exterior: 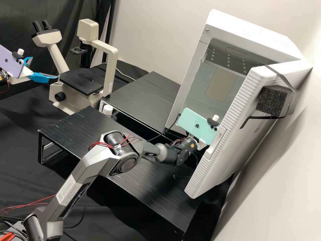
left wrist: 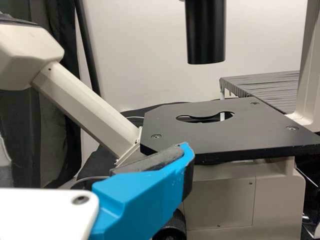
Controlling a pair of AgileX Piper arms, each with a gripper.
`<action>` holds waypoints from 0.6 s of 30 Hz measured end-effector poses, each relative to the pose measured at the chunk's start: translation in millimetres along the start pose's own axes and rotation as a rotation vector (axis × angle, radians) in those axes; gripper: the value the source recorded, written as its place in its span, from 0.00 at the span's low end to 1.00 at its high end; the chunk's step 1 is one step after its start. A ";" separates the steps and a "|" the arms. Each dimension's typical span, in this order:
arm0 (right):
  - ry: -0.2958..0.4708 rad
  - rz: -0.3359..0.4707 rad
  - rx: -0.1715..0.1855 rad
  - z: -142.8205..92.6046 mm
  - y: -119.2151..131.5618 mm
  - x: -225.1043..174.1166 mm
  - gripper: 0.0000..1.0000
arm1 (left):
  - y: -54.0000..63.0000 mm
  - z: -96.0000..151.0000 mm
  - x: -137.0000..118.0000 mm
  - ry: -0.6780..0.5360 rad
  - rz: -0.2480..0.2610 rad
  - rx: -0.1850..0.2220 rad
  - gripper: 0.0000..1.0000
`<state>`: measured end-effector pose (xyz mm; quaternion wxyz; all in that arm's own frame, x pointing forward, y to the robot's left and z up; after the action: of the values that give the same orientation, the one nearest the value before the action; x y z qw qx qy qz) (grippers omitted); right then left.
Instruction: Take the petri dish out of the incubator
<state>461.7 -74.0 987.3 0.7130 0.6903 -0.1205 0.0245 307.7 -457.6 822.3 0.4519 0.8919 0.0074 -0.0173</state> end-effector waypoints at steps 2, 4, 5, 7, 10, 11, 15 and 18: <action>-0.002 0.002 0.004 -1.1 1.8 1.0 1.00 | 0.0 0.0 0.0 0.000 0.000 0.000 1.00; -0.002 0.003 0.003 -2.0 2.9 1.6 1.00 | 0.0 0.0 0.0 0.000 0.000 0.000 1.00; -0.002 0.004 0.002 -2.3 3.5 2.3 1.00 | 0.0 0.0 0.0 0.000 0.000 0.000 1.00; -0.001 0.004 0.002 -3.7 4.1 3.0 1.00 | 0.0 0.0 0.0 0.000 0.000 0.000 1.00; -0.006 -0.002 0.000 -5.3 2.8 5.3 1.00 | 0.0 0.0 0.0 0.000 0.000 0.000 1.00; -0.003 -0.002 0.000 -5.7 1.9 6.8 1.00 | 0.0 0.0 0.0 0.000 0.000 0.000 1.00; -0.006 -0.016 -0.003 -5.9 -3.6 10.5 1.00 | 0.0 0.0 0.0 0.000 0.000 0.000 1.00; -0.001 -0.017 -0.008 -5.4 -4.7 13.4 1.00 | 0.0 0.0 0.0 0.000 0.000 0.000 1.00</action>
<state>476.4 -70.7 985.3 0.7160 0.6882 -0.1153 0.0176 307.7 -457.6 822.3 0.4519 0.8919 0.0074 -0.0173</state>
